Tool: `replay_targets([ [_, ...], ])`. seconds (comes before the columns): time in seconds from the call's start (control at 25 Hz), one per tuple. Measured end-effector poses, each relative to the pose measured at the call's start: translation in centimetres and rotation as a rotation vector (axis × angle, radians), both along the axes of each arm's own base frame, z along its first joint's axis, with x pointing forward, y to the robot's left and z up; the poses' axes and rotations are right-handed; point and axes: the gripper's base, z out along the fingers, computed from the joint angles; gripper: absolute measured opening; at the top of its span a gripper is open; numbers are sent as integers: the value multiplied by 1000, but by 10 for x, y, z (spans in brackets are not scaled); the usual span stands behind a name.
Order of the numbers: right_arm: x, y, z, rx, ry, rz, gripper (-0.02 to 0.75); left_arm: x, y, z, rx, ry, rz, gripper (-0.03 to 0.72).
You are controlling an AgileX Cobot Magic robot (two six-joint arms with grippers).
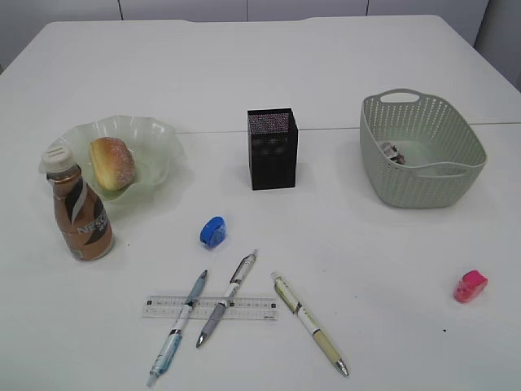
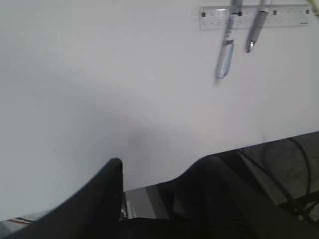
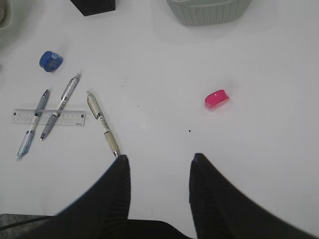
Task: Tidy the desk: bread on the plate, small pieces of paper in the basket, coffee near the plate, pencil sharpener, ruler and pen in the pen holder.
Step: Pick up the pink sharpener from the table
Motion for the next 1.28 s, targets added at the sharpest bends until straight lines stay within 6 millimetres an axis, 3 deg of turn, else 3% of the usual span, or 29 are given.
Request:
replay_targets([
  [0.16,1,0,-1,-2,4,-2,323,-5,-2,-3,-33,17,4,386],
  [0.44,9,-1,-5,-21,31,-9,323,-5,9,-11,92,7,0,386],
  [0.76,55,2,-35,-46,210,-55,323,-5,9,-11,94,8,0,386],
  [1.0,92,7,-60,19,283,-195,323,-5,9,-11,94,8,0,386],
  [1.28,109,9,-80,13,368,-212,323,-5,9,-11,94,8,0,368],
])
